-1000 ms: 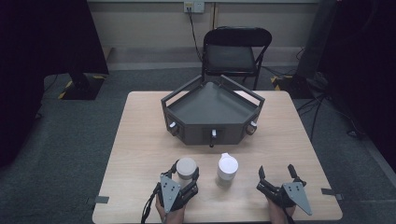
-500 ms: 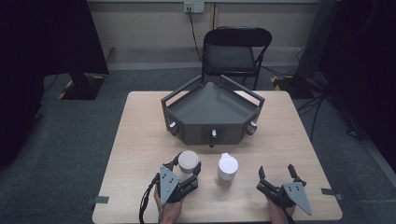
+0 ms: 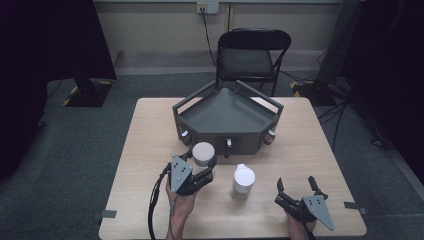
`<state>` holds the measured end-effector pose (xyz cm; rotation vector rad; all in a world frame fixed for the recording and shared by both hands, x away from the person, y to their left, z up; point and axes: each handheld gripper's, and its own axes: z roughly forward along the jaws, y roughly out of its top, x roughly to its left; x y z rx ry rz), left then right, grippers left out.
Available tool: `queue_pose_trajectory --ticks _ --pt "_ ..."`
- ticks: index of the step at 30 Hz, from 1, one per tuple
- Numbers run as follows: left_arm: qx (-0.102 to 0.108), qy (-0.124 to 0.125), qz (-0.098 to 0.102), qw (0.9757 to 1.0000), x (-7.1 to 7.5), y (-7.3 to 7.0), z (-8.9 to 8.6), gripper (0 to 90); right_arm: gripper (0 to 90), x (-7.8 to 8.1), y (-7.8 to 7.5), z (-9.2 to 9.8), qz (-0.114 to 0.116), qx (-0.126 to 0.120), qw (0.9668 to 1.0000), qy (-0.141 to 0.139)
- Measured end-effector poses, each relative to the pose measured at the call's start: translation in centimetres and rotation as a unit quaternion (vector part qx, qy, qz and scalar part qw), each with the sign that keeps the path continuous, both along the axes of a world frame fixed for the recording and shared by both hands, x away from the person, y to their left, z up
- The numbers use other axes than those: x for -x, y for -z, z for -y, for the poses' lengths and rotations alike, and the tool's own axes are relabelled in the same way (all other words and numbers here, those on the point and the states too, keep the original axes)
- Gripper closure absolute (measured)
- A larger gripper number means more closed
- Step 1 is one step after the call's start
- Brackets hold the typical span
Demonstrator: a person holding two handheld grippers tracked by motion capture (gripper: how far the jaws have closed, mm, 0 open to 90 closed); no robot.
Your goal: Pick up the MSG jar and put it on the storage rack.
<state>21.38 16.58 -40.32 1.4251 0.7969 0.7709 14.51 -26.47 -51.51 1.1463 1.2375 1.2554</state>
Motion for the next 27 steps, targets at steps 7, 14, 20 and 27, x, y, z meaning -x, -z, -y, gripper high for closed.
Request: queue_pose_trajectory --ticks 7,14,20,27 --pt "0.008 -0.001 -0.012 0.9999 -2.9 -1.9 -0.5 34.1 0.0 0.0 0.0 0.0 0.000 0.000 1.0000 0.001" --pt "0.025 0.000 -0.027 0.9993 -5.0 -3.6 -1.0 34.1 0.0 0.0 0.0 0.0 0.000 0.000 1.0000 0.002" --pt "0.030 -0.020 -0.019 0.9992 -6.2 -5.7 0.3 34.1 0.0 0.0 0.0 -0.1 0.000 0.000 1.0000 0.003" --pt "0.022 -0.096 -0.042 0.9943 -8.9 -8.8 3.5 34.1 0.0 0.0 0.0 0.0 0.000 0.000 1.0000 0.002"
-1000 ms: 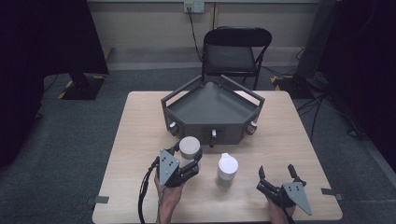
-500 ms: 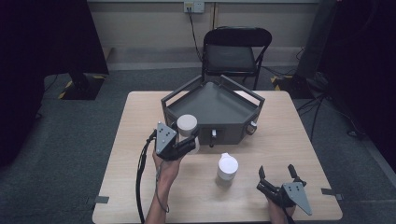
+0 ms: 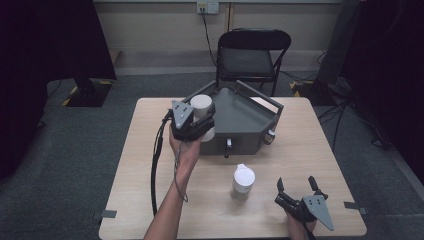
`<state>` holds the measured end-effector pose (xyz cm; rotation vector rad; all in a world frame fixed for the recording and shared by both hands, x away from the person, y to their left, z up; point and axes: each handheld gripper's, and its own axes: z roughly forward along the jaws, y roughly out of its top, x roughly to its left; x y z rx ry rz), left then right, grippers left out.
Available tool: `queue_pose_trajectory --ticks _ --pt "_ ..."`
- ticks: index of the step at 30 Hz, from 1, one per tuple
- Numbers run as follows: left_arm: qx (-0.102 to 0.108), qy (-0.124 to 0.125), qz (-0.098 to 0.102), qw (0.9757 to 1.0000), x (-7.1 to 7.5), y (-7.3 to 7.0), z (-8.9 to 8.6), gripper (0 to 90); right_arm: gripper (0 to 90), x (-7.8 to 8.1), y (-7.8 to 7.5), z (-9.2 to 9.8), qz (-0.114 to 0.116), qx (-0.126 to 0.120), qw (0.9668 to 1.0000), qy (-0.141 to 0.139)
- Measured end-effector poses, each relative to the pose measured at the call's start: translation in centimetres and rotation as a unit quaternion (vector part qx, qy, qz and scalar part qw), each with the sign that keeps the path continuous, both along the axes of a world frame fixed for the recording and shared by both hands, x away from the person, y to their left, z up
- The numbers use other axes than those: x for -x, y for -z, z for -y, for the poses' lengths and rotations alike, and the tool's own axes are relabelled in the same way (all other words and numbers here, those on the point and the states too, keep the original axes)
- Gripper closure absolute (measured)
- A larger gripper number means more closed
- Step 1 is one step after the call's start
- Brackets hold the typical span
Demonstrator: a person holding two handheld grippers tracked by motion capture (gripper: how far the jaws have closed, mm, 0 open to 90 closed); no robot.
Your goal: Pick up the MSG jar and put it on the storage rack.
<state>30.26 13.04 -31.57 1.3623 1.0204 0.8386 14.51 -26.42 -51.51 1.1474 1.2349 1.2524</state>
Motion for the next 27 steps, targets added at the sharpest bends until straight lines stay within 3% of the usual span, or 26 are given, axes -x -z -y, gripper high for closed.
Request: queue_pose_trajectory --ticks 4,7,11,27 --pt "-0.013 -0.009 -0.006 0.9999 -0.9 -0.5 0.7 34.0 0.0 0.0 0.0 -0.1 0.000 0.000 1.0000 0.002" --pt "-0.032 -0.031 -0.007 0.9990 -1.4 -0.4 2.1 34.0 0.0 0.0 0.0 -0.1 0.000 0.000 1.0000 0.002" --pt "-0.019 -0.045 -0.020 0.9986 -2.3 -0.3 2.7 34.0 0.0 0.0 0.0 -0.1 0.000 0.000 1.0000 0.002" --pt "-0.035 -0.055 -0.045 0.9969 -4.0 0.3 4.0 34.0 0.0 0.0 0.0 0.0 0.000 0.000 1.0000 0.000"
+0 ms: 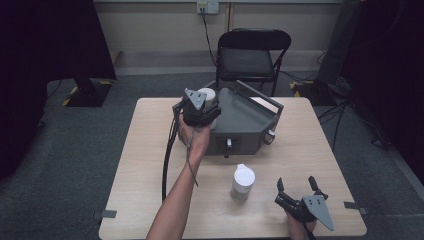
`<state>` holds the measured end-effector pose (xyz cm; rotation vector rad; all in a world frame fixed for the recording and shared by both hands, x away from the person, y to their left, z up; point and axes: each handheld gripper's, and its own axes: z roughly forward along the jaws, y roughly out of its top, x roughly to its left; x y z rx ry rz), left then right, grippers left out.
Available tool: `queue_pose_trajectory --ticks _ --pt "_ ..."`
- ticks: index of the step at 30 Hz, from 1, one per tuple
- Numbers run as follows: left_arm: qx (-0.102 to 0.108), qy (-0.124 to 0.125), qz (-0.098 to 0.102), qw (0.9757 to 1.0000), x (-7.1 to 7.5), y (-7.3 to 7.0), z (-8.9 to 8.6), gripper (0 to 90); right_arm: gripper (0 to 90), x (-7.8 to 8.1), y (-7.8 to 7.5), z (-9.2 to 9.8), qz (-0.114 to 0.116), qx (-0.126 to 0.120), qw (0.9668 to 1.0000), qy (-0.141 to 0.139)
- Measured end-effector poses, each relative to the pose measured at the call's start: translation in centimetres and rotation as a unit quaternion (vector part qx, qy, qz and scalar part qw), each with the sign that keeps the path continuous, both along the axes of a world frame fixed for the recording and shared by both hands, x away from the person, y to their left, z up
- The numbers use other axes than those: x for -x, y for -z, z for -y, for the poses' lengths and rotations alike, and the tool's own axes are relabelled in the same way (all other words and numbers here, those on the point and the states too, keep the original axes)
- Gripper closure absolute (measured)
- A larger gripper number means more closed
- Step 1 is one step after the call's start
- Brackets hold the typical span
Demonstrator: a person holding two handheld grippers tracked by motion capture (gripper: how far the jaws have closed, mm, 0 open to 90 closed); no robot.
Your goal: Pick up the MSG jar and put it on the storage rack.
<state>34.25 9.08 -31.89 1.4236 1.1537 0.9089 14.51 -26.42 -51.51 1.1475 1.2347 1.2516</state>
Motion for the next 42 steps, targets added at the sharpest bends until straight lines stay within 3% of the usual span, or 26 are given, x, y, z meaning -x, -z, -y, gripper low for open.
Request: queue_pose_trajectory --ticks 4,19,34,42 --pt "-0.012 -0.003 0.000 0.9999 -0.1 0.2 0.6 34.0 0.0 0.0 0.0 0.0 0.000 0.000 1.0000 0.000" --pt "-0.009 -0.018 0.015 0.9997 0.4 1.2 1.3 34.0 0.0 0.0 0.0 0.0 0.000 0.000 1.0000 -0.001" --pt "-0.008 -0.019 0.019 0.9996 0.4 1.4 1.3 34.0 0.0 0.0 0.0 0.0 0.000 0.000 1.0000 -0.002" --pt "-0.010 -0.032 0.016 0.9993 0.5 1.2 1.9 33.8 0.0 0.0 0.0 0.0 0.000 0.000 1.0000 -0.002"
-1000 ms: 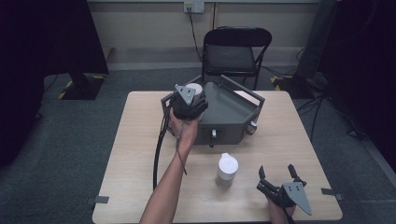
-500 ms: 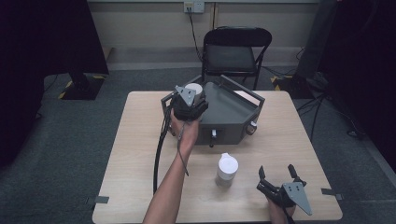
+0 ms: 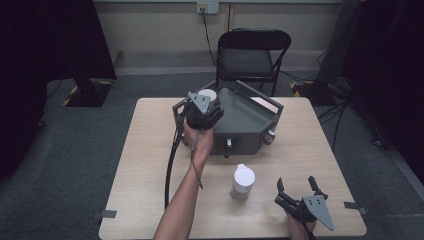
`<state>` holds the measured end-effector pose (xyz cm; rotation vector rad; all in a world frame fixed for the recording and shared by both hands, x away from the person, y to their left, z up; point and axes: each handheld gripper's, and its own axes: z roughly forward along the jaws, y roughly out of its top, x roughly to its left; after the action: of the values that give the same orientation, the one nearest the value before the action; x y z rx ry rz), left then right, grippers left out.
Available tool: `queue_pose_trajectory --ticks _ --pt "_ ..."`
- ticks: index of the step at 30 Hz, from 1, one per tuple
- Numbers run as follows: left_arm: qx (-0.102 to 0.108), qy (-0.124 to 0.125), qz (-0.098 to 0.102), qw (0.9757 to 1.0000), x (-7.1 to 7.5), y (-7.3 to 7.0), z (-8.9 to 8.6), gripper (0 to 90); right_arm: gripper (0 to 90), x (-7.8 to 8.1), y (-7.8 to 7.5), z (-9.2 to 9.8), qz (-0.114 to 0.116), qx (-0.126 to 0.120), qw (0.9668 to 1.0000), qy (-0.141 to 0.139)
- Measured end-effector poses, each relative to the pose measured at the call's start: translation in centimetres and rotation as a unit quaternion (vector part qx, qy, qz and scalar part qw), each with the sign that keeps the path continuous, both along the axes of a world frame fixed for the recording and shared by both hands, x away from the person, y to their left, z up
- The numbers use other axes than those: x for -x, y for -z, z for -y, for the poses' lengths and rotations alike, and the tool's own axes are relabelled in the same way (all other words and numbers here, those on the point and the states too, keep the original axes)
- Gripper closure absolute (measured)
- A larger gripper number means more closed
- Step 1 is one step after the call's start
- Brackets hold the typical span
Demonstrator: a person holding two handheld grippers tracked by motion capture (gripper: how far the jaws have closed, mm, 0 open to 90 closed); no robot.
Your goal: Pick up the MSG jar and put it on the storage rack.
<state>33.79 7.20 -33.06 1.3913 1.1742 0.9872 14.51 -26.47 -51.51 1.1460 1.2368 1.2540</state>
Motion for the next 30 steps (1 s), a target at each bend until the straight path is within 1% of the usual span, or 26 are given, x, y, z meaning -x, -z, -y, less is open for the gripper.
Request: queue_pose_trajectory --ticks 3,7,8,9,10,11,12,13,14,15,19,25,30 --pt "-0.005 -0.006 0.002 1.0000 0.1 0.0 0.3 33.7 0.0 0.0 0.0 0.0 0.000 0.000 1.0000 0.000" --pt "-0.004 -0.006 0.002 1.0000 0.1 0.0 0.3 33.3 0.0 0.0 0.0 0.0 0.000 0.000 1.0000 0.000" --pt "-0.004 -0.005 0.000 1.0000 0.1 0.0 0.3 29.5 0.0 0.0 0.0 0.0 0.000 0.000 1.0000 0.000" --pt "-0.003 -0.005 -0.002 1.0000 0.0 0.0 0.2 23.9 0.0 0.0 0.0 0.0 0.000 0.000 1.0000 0.000" --pt "0.000 -0.003 -0.004 1.0000 -0.1 0.1 0.1 23.9 0.0 0.0 0.0 0.0 0.000 0.000 1.0000 0.000" --pt "0.002 0.001 -0.002 1.0000 -0.1 0.3 -0.1 14.8 0.0 0.0 0.0 0.0 0.000 0.000 1.0000 0.000" --pt "0.005 0.000 0.006 1.0000 0.0 0.6 -0.2 14.8 0.0 0.0 0.0 0.0 0.000 0.000 1.0000 0.000" --pt "0.009 -0.001 0.017 0.9998 0.1 1.0 -0.3 7.6 0.0 0.0 0.0 0.0 0.000 0.000 1.0000 0.000" --pt "0.020 0.001 0.022 0.9996 0.2 1.1 -0.5 5.4 0.0 0.0 0.0 0.0 0.000 0.000 1.0000 0.000" --pt "0.020 0.001 0.022 0.9996 0.2 1.1 -0.5 2.9 0.0 0.0 0.0 0.0 0.000 0.000 1.0000 0.000" --pt "0.028 0.000 0.031 0.9991 0.4 1.1 -0.7 0.0 0.0 0.0 0.0 0.0 0.000 0.000 1.0000 0.000" --pt "0.029 0.005 0.026 0.9992 0.5 1.2 -1.3 0.0 0.0 0.0 0.0 0.0 0.000 0.000 1.0000 0.000" --pt "0.033 0.006 0.030 0.9990 0.7 1.3 -1.5 0.0 0.0 0.0 0.0 0.0 0.000 0.000 1.0000 0.000"
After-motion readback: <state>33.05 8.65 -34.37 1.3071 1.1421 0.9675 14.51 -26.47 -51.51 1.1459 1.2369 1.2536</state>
